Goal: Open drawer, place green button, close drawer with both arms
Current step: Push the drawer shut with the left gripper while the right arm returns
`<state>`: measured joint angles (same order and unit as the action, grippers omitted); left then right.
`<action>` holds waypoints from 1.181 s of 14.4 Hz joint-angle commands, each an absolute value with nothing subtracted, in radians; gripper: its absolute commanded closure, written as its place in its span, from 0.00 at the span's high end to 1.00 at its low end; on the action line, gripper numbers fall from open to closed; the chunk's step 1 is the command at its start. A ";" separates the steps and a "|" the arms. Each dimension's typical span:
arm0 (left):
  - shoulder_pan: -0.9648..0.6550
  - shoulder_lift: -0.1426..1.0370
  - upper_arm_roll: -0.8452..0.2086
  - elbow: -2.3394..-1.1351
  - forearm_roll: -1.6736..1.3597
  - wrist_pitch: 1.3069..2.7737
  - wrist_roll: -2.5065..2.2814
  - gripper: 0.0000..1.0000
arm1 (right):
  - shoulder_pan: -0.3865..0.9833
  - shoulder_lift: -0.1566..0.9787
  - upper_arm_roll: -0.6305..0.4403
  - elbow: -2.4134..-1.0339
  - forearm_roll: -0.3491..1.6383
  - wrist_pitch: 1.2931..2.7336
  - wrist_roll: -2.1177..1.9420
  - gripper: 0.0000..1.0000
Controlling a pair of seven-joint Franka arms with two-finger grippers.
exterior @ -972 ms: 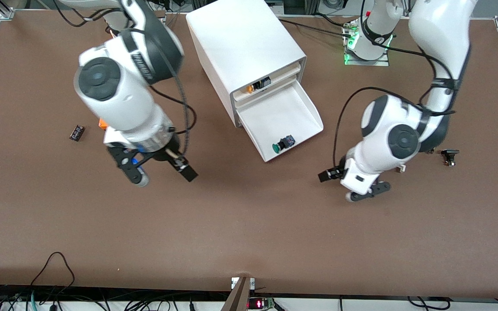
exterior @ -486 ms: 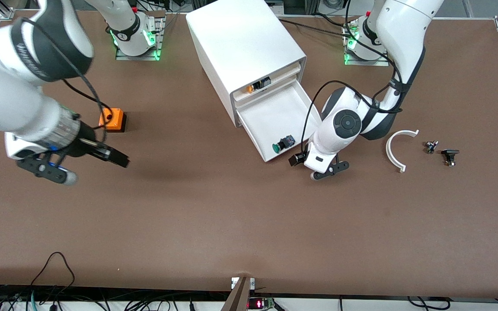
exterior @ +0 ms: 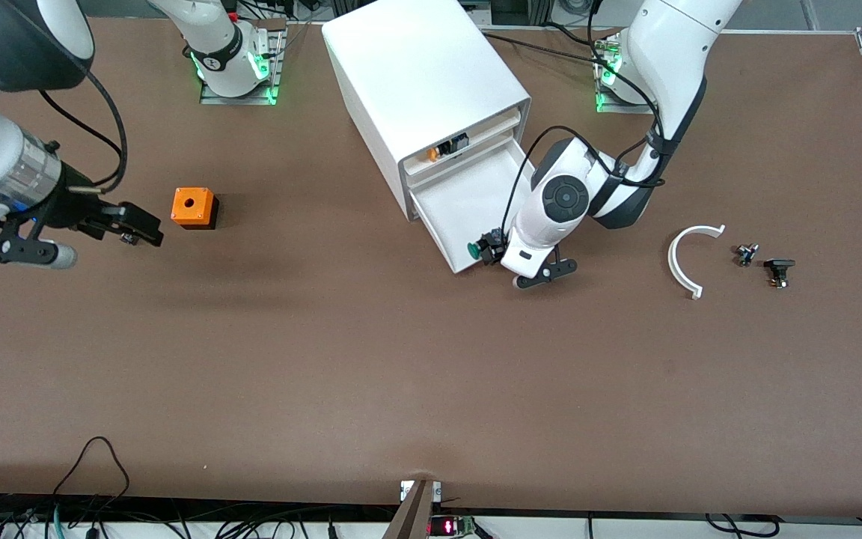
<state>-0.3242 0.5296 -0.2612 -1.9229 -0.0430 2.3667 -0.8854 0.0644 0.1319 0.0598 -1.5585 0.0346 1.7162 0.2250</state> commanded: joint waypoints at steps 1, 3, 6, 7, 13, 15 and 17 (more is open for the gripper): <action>-0.319 0.495 -0.314 -1.957 -0.052 2.289 -0.891 1.00 | 0.101 0.017 0.000 -1.673 0.028 1.729 0.152 1.00; -0.316 0.492 -0.343 -1.956 -0.064 2.235 -0.891 1.00 | 0.097 -0.021 0.002 -1.690 0.011 1.726 0.150 1.00; -0.252 0.494 -0.435 -1.951 -0.093 2.191 -0.891 1.00 | 0.092 -0.095 0.008 -1.753 -0.034 1.723 0.150 1.00; -0.229 0.497 -0.466 -1.954 -0.122 2.186 -0.891 1.00 | 0.092 -0.112 0.011 -1.765 -0.041 1.723 0.150 1.00; -0.229 0.528 -0.508 -1.959 -0.198 2.168 -0.891 1.00 | 0.084 -0.153 0.029 -1.789 -0.041 1.698 0.137 1.00; -0.230 0.532 -0.518 -1.959 -0.239 2.168 -0.891 1.00 | 0.077 -0.141 0.029 -1.779 -0.040 1.701 0.097 1.00; -0.232 0.538 -0.522 -1.959 -0.256 2.168 -0.891 1.00 | 0.058 -0.120 0.029 -1.773 -0.035 1.716 0.051 1.00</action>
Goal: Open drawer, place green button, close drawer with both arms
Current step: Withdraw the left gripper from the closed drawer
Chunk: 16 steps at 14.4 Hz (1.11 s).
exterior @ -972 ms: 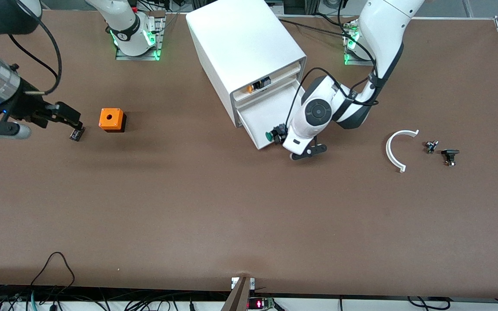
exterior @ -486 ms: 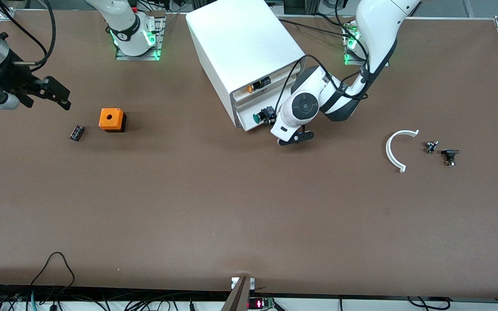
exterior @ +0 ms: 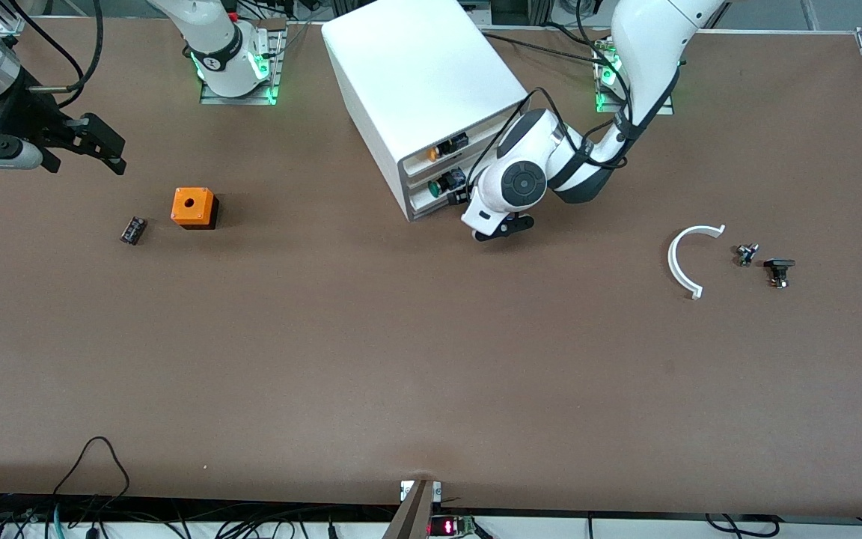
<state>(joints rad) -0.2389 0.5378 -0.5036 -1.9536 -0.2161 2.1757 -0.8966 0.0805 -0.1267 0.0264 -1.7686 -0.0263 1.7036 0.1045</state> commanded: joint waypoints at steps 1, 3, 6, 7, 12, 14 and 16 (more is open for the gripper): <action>-0.235 0.538 -0.522 -1.959 -0.264 2.168 -0.891 1.00 | 0.054 -0.114 0.029 -1.769 -0.032 1.718 0.031 1.00; -0.236 0.546 -0.523 -1.959 -0.264 2.168 -0.891 1.00 | 0.054 -0.114 0.029 -1.769 -0.028 1.710 0.028 1.00; -0.235 0.555 -0.535 -1.959 -0.265 2.168 -0.893 1.00 | 0.063 -0.118 0.031 -1.767 -0.028 1.706 0.029 1.00; -0.233 0.555 -0.535 -1.959 -0.265 2.168 -0.893 1.00 | 0.069 -0.120 0.031 -1.767 -0.029 1.706 0.040 1.00; -0.218 0.535 -0.535 -1.944 -0.264 2.131 -0.900 1.00 | 0.074 -0.112 0.029 -1.747 -0.031 1.706 -0.011 1.00; -0.187 0.508 -0.532 -1.915 -0.249 2.112 -0.888 1.00 | 0.072 -0.112 0.026 -1.747 -0.031 1.706 -0.009 1.00; -0.164 0.477 -0.525 -1.879 -0.217 2.080 -0.884 1.00 | 0.071 -0.112 0.025 -1.741 -0.029 1.706 -0.005 1.00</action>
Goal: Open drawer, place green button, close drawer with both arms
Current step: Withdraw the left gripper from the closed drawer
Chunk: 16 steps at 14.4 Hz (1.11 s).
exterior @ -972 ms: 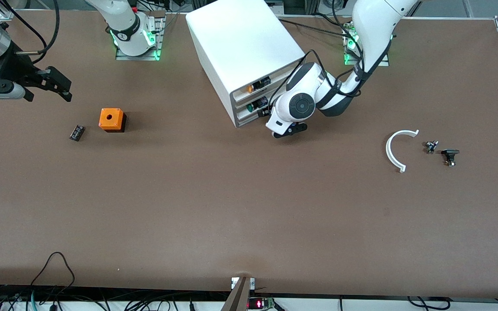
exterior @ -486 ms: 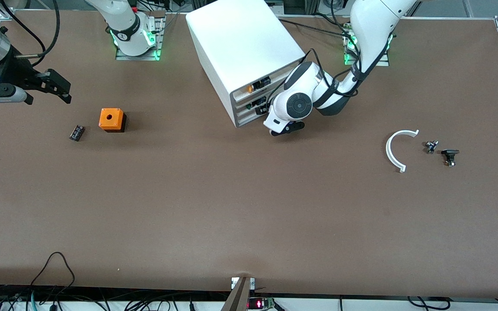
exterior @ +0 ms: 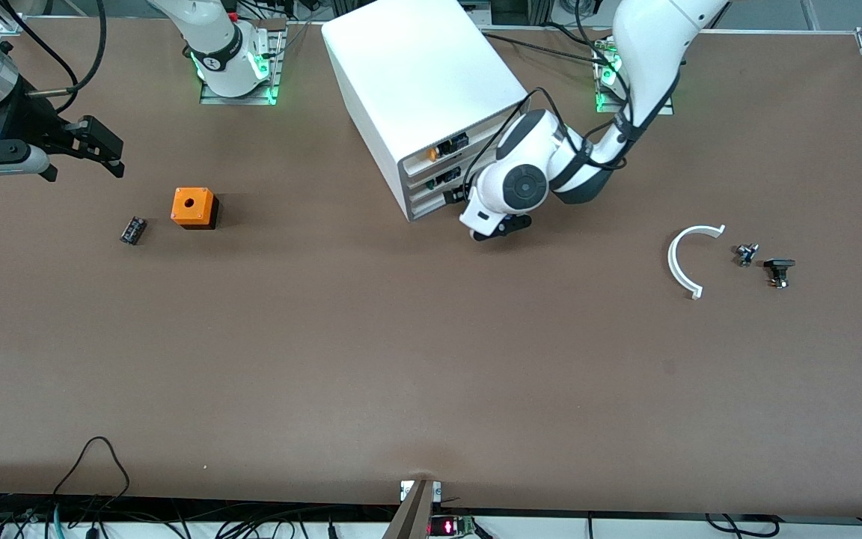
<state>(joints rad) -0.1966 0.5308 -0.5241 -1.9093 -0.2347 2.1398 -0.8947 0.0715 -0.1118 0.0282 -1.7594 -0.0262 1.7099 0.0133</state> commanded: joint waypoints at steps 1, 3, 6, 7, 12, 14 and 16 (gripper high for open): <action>-0.147 0.466 -0.525 -1.856 -0.169 2.059 -0.882 1.00 | 0.071 -0.110 0.023 -1.741 -0.026 1.710 -0.005 1.00; -0.121 0.457 -0.532 -1.798 -0.013 2.013 -0.881 1.00 | 0.071 -0.104 0.023 -1.740 -0.026 1.717 -0.003 1.00; -0.077 0.453 -0.532 -1.692 0.095 1.910 -0.772 1.00 | 0.071 -0.104 0.023 -1.730 -0.028 1.712 0.005 1.00; -0.058 0.453 -0.529 -1.654 0.095 1.861 -0.715 1.00 | 0.072 -0.104 0.023 -1.730 -0.028 1.710 0.009 1.00; 0.066 0.293 -0.534 -1.614 0.155 1.721 -0.520 1.00 | 0.072 -0.098 0.025 -1.727 -0.026 1.718 0.012 1.00; 0.092 0.224 -0.522 -1.614 0.155 1.723 -0.415 1.00 | 0.072 -0.098 0.025 -1.727 -0.026 1.718 0.012 1.00; 0.083 0.174 -0.456 -1.614 0.144 1.735 -0.379 1.00 | 0.072 -0.098 0.025 -1.726 -0.026 1.720 0.012 1.00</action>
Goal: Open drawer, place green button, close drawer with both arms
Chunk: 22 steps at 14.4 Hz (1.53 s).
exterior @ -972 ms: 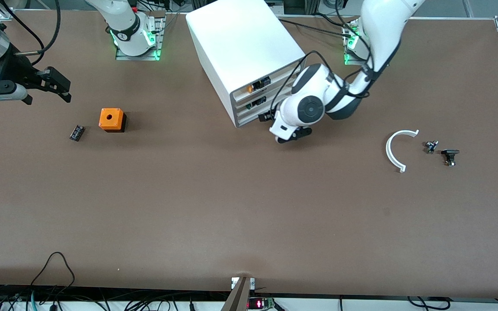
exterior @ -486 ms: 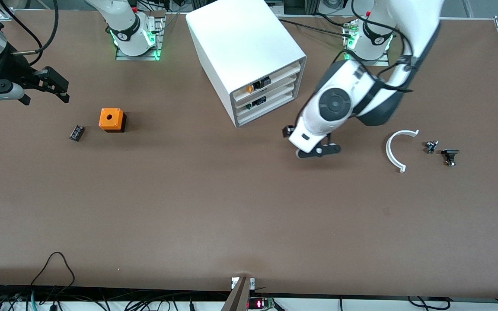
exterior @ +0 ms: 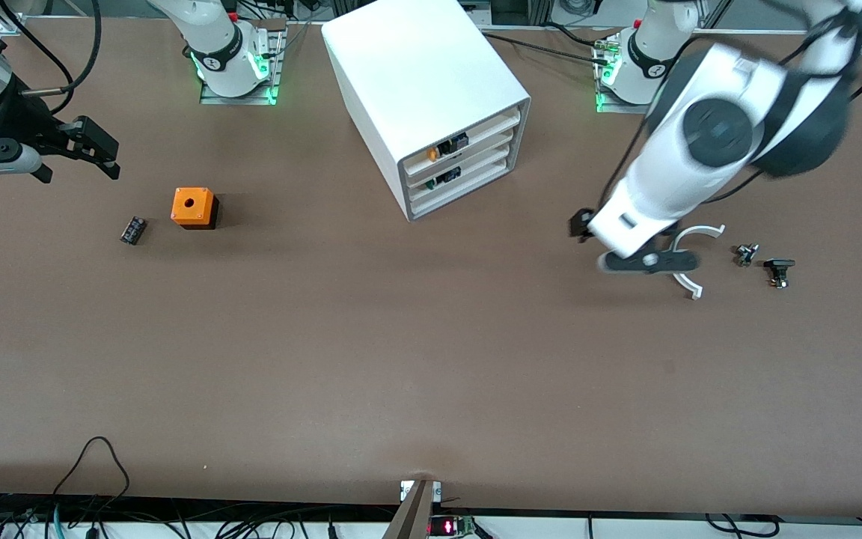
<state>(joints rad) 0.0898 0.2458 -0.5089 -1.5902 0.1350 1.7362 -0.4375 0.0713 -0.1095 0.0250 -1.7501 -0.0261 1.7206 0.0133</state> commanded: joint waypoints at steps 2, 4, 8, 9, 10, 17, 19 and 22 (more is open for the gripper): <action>0.077 0.132 -0.391 -1.617 0.140 1.736 -0.254 1.00 | 0.072 -0.098 0.025 -1.726 -0.025 1.720 0.012 1.00; 0.072 0.086 -0.293 -1.632 0.108 1.753 -0.087 1.00 | 0.072 -0.098 0.025 -1.724 -0.025 1.720 0.014 1.00; -0.027 0.009 -0.068 -1.701 0.060 1.743 0.020 1.00 | 0.072 -0.097 0.025 -1.724 -0.025 1.720 0.014 1.00; -0.043 -0.009 -0.051 -1.730 0.060 1.738 0.018 1.00 | 0.072 -0.097 0.023 -1.724 -0.025 1.720 0.014 1.00; -0.043 -0.026 -0.049 -1.744 0.054 1.740 0.026 1.00 | 0.072 -0.097 0.023 -1.724 -0.025 1.720 0.014 1.00; -0.035 -0.028 -0.060 -1.718 0.011 1.631 0.017 1.00 | 0.072 -0.097 0.023 -1.724 -0.025 1.720 0.014 1.00; -0.032 -0.025 -0.058 -1.718 0.011 1.641 0.018 1.00 | 0.072 -0.097 0.023 -1.726 -0.025 1.720 0.014 1.00; -0.044 -0.026 -0.061 -1.713 0.011 1.661 0.018 1.00 | 0.072 -0.095 0.023 -1.726 -0.025 1.720 0.014 1.00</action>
